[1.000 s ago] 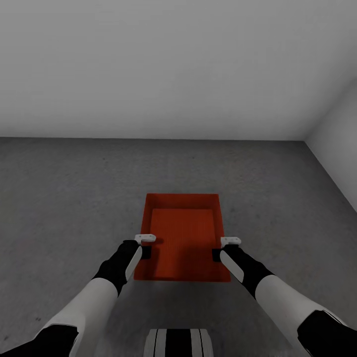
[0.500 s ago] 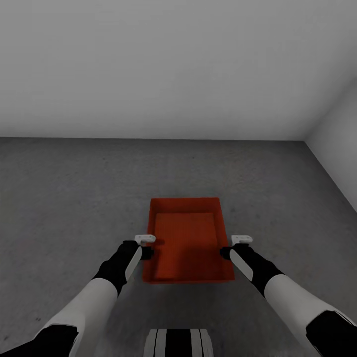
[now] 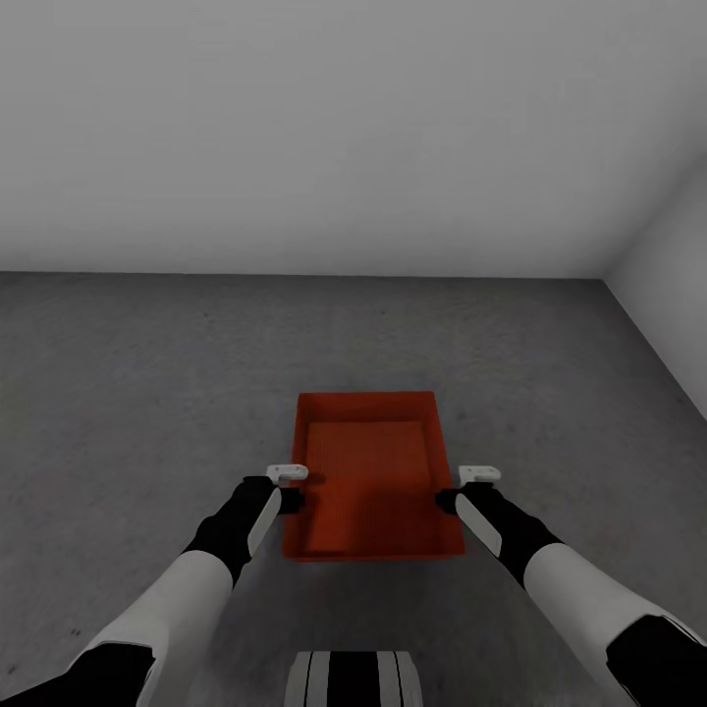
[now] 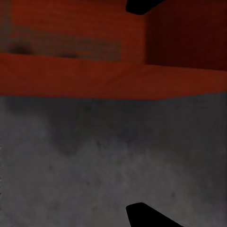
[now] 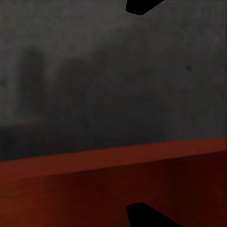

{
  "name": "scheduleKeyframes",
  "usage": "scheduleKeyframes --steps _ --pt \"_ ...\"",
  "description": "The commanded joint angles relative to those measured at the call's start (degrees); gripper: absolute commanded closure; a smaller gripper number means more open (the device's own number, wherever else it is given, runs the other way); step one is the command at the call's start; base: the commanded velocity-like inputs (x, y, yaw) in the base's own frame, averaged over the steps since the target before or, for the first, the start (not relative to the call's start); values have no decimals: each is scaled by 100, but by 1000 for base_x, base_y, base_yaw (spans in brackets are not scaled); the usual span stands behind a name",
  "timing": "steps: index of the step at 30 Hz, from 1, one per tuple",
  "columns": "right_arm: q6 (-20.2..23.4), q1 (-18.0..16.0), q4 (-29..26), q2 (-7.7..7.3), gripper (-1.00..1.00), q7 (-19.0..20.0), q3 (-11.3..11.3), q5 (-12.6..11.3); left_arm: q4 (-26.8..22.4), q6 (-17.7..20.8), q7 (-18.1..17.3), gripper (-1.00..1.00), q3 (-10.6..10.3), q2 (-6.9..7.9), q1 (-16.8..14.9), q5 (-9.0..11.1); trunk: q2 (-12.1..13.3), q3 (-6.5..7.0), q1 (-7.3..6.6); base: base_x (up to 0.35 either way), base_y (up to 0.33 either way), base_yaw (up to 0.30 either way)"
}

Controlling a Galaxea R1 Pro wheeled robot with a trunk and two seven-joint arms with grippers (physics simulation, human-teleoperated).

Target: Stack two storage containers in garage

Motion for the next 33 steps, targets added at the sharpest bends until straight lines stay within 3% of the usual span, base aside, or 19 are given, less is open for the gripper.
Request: scheduleKeyframes --steps 1,9,33 --pt "15 -5 -13 -9 -100 -50 48 -56 -9 25 37 -100 -12 1 -1 39 -2 -4 -1 0 0 0" --pt "10 -5 -13 -24 -100 -50 48 -56 -8 28 42 -100 -12 1 -1 39 -2 -4 -1 0 0 0" --pt "10 -5 -21 -25 -100 -50 48 -56 4 49 41 -100 -9 1 -1 31 961 427 -528 0 0 0"
